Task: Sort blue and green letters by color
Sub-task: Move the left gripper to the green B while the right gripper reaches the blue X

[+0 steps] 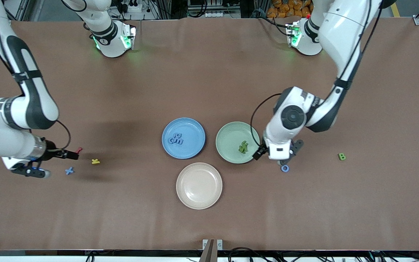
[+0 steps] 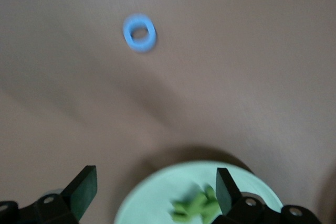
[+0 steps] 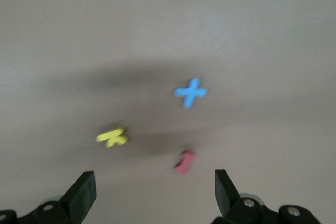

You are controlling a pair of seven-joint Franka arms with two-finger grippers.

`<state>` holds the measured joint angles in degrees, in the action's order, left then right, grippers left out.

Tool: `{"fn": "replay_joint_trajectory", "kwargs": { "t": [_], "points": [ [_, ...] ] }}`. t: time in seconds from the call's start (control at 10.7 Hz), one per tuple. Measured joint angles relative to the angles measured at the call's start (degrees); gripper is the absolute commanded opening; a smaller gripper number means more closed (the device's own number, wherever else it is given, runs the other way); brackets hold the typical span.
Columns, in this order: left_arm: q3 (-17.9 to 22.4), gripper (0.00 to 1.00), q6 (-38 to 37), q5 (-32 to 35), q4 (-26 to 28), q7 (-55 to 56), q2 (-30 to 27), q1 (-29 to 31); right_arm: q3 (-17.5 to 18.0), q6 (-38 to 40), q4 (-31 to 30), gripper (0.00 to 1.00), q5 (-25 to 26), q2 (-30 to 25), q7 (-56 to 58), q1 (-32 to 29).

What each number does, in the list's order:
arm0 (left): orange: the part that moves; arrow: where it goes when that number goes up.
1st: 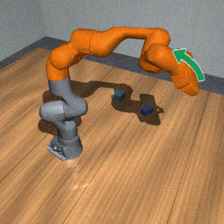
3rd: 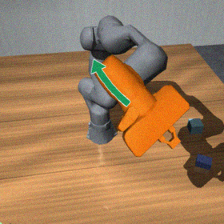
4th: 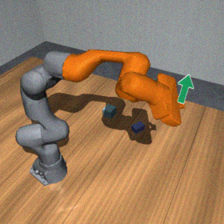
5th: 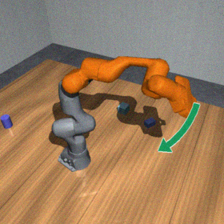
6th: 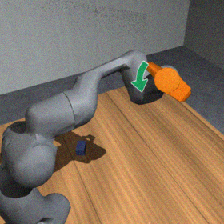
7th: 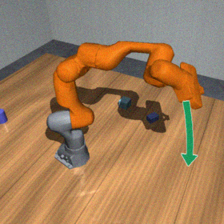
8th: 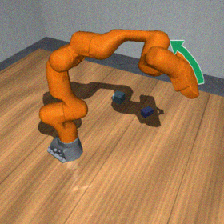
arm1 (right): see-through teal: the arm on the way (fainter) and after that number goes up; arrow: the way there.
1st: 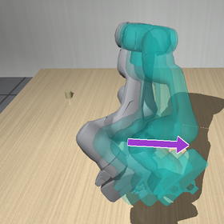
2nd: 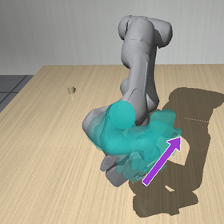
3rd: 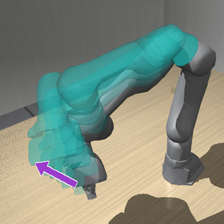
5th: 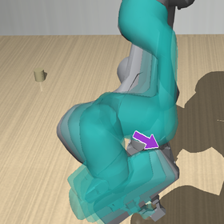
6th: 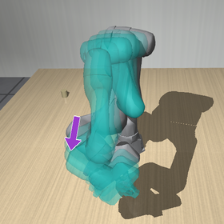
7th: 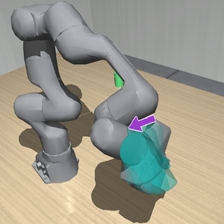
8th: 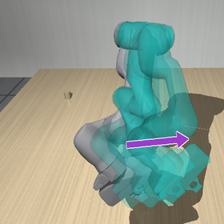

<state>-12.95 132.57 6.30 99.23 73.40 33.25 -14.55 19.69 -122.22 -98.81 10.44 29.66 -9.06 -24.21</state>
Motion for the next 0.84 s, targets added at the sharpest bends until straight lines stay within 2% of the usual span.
{"fn": "replay_joint_trajectory", "kwargs": {
  "t": [0.19, 0.37, 0.65, 0.84],
  "points": [
    [-0.4, 1.00, -3.0, 0.0, -0.1, -11.3, -1.3, 5.6, -3.0, -5.2, -0.2, 0.96, 0.0, 1.1, 5.8, -0.8],
    [-1.1, 1.00, -5.0, 0.1, 0.0, -21.9, -2.1, 10.9, -5.8, -11.5, -0.6, 0.84, 0.0, 3.6, 9.8, -0.3],
    [-3.3, 1.00, -5.4, 6.3, 2.0, -34.6, -2.5, 19.7, -8.5, -17.5, -0.8, 0.84, 0.0, 7.7, 13.5, 1.3],
    [-6.9, 1.00, -5.2, 9.4, 3.5, -41.5, -2.6, 27.2, -9.0, -19.1, -0.8, 0.83, 0.0, 9.7, 13.8, 2.6]
  ]
}}
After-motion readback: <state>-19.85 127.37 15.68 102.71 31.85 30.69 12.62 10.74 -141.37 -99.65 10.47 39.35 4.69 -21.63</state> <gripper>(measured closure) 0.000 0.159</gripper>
